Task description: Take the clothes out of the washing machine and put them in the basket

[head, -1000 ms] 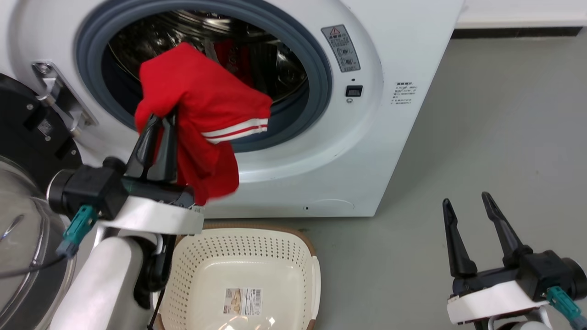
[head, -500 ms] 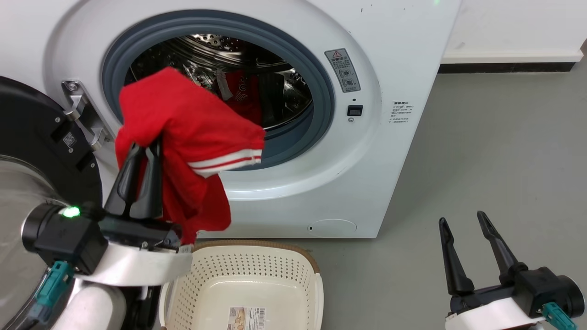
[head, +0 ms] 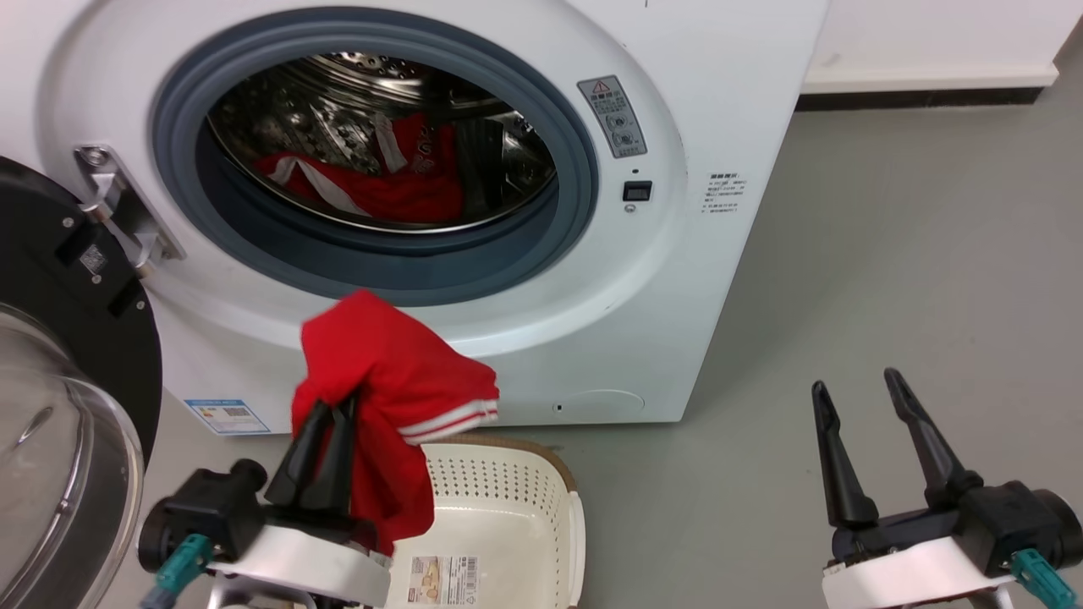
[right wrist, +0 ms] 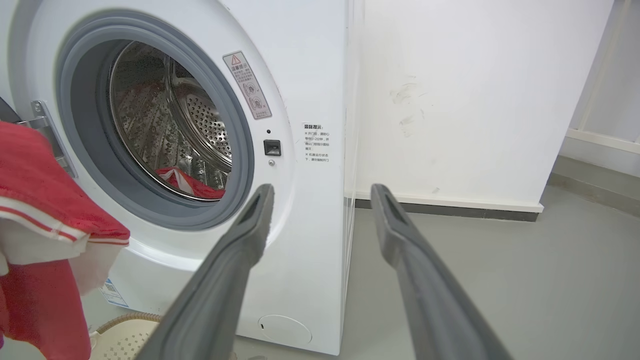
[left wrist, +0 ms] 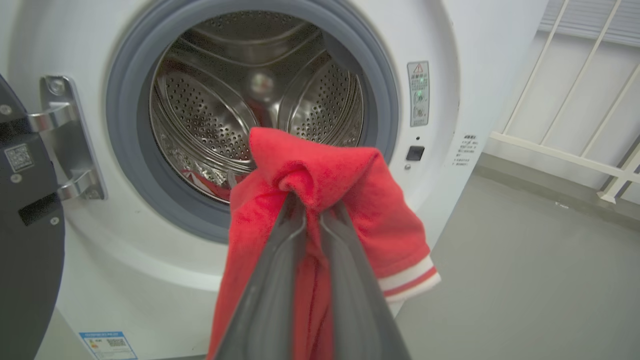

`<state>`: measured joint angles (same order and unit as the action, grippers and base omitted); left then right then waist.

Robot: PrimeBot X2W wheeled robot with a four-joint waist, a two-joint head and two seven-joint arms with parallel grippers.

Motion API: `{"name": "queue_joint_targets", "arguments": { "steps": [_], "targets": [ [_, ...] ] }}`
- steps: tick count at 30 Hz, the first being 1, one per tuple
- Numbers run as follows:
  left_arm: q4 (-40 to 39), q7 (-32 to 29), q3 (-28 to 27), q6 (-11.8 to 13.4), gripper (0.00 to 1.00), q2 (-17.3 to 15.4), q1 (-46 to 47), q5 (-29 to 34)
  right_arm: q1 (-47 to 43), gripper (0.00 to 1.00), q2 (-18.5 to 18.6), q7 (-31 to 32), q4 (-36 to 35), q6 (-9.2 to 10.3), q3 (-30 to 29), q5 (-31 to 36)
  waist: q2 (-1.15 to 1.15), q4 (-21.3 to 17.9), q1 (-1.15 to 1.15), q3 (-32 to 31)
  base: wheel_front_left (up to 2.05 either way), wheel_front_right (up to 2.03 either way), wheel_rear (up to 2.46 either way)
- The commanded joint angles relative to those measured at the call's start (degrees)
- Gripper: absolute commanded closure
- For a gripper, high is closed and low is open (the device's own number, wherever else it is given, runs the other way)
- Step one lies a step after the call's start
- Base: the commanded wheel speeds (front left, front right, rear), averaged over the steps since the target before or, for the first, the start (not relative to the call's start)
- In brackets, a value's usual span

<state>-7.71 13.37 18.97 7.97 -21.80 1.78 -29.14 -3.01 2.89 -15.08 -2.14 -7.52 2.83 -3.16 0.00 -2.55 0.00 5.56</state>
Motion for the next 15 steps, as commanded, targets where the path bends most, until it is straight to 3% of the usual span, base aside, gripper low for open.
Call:
{"name": "queue_joint_targets", "arguments": {
  "steps": [1,15],
  "targets": [
    [1.6,0.6,0.2,-0.5,1.00,-0.1,0.1,0.4,1.0,0.00,0.0,-0.1,-0.5,0.06,0.1,-0.2,0.00,-0.4,0.00,0.8,0.00,0.00,0.00],
    [31.5,1.9,-0.3,-7.8,1.00,7.2,10.2,4.6,7.3,0.00,0.0,-0.1,-2.7,0.06,-0.2,-0.1,0.00,-4.6,0.00,13.2,0.00,0.00,0.00]
  ]
}}
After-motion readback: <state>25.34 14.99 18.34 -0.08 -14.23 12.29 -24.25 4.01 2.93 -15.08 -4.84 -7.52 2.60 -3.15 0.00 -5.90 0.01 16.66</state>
